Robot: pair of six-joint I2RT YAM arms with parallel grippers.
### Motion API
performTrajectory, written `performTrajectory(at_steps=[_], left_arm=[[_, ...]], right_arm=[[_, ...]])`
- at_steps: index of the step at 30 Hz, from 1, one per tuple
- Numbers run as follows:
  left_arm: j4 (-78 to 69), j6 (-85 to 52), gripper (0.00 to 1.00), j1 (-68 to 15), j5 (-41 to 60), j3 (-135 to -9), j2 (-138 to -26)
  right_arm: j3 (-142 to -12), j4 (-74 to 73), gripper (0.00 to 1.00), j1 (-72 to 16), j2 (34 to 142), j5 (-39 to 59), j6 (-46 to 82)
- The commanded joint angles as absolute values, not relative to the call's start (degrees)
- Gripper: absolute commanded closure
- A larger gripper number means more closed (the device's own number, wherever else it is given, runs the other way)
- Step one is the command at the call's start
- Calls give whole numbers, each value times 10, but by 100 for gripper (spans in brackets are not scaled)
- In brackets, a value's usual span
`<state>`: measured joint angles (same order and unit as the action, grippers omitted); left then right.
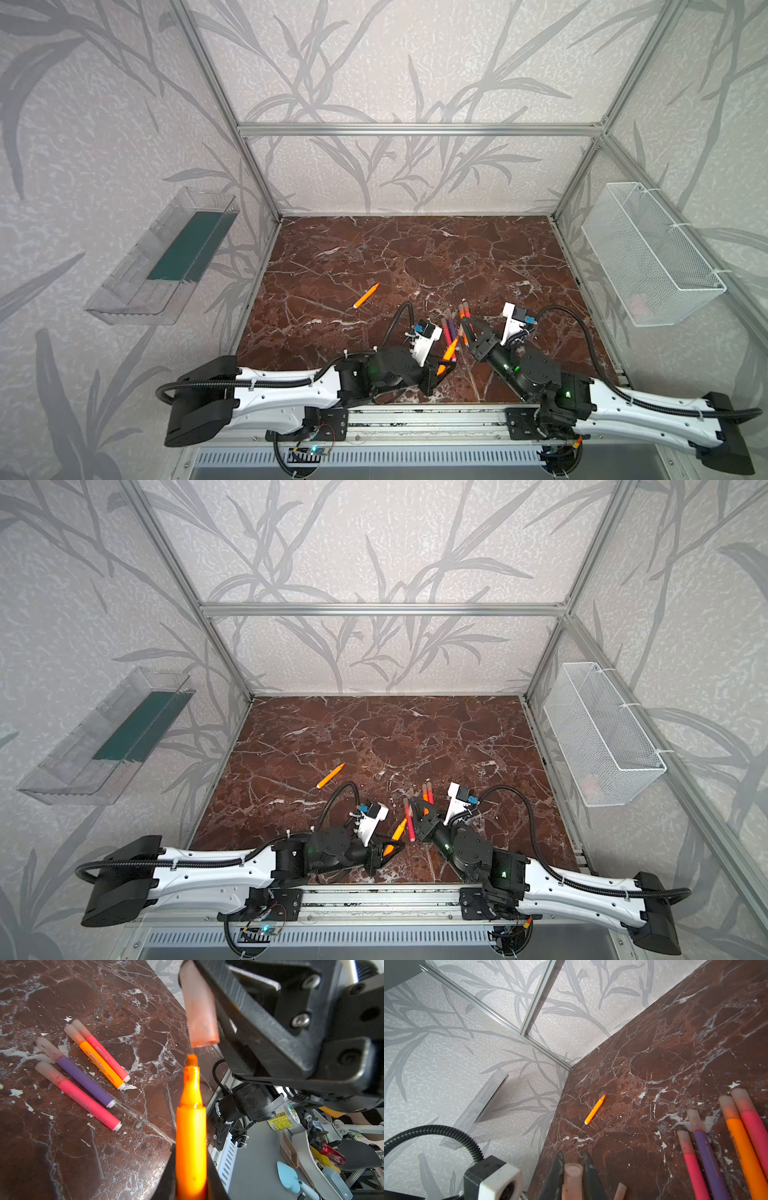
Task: Insert the pens into the pen caps
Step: 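Align the pink cap above the orange marker tip with the right gripper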
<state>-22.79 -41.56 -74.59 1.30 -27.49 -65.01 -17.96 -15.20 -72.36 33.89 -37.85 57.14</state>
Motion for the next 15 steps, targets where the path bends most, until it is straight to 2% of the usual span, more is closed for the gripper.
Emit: performTrajectory(at_steps=[1, 15], left_arm=[[-245, -412, 100, -748, 4, -272, -650], [-272, -419, 100, -748, -39, -255, -651]], right_arm=[[-199, -169, 99, -721, 348, -377, 564], [-184, -195, 100, -721, 370, -342, 587]])
